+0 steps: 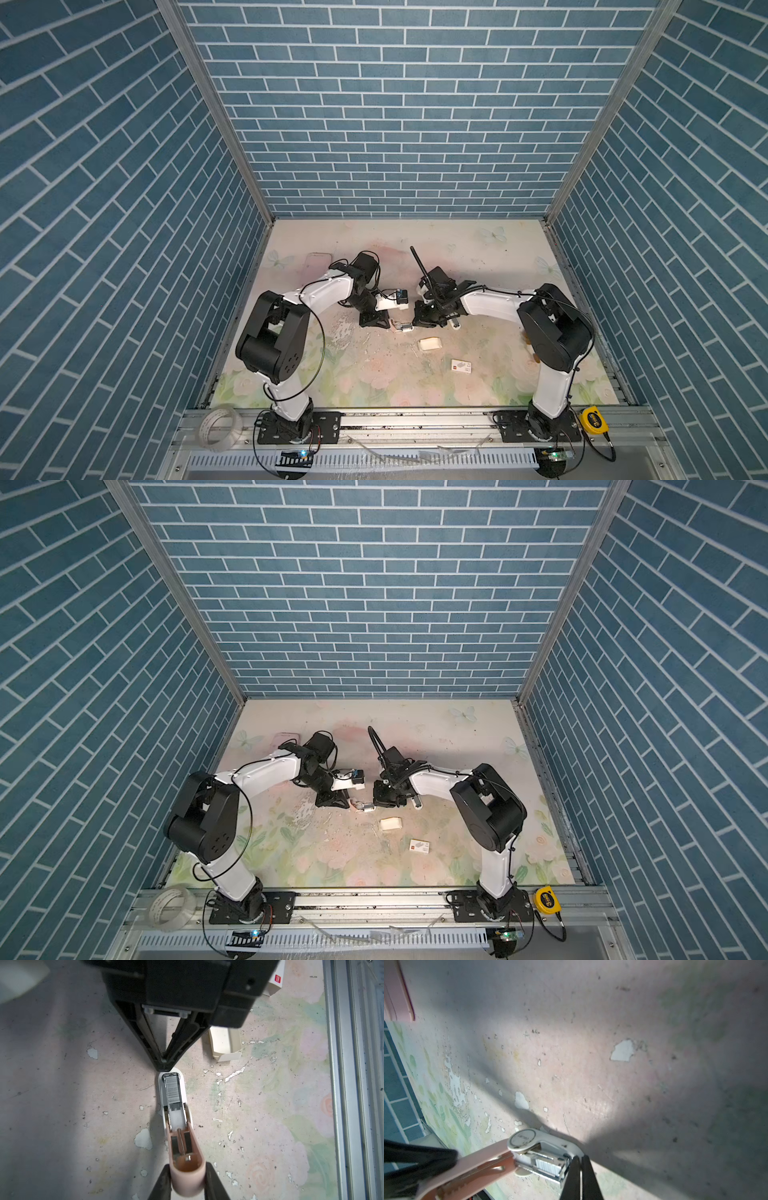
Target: Load the staples into the stapler
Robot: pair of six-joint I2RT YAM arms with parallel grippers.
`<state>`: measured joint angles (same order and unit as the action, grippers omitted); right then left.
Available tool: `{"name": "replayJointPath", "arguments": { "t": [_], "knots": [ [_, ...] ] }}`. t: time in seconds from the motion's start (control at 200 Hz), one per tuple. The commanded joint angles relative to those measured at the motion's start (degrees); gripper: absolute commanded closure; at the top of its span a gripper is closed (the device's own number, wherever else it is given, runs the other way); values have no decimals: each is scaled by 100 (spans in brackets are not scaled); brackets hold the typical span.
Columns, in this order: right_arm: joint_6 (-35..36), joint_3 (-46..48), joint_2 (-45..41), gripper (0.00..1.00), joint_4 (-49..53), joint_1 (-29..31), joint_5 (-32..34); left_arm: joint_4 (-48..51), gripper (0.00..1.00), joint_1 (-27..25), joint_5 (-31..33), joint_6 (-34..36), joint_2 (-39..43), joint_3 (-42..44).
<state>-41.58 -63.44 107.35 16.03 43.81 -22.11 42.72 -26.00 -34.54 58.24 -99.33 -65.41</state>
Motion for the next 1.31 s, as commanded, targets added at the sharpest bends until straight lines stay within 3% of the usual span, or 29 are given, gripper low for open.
{"name": "replayJointPath", "arguments": {
  "t": [0.0, 0.55, 0.795, 1.3],
  "knots": [
    [71, 136, 93, 94, 339, -4, 106, 95, 73, -140, -140, -102, 45, -94],
    [98, 147, 146, 94, 255, -3, 31, 50, 68, -450, 9, -280, -104, -214],
    [90, 127, 157, 94, 220, -4, 31, -229, 69, -547, 365, -491, -113, -126],
    [88, 152, 190, 94, 119, 0, 12, -756, 65, -538, 615, -822, 280, 335]
  ]
}}
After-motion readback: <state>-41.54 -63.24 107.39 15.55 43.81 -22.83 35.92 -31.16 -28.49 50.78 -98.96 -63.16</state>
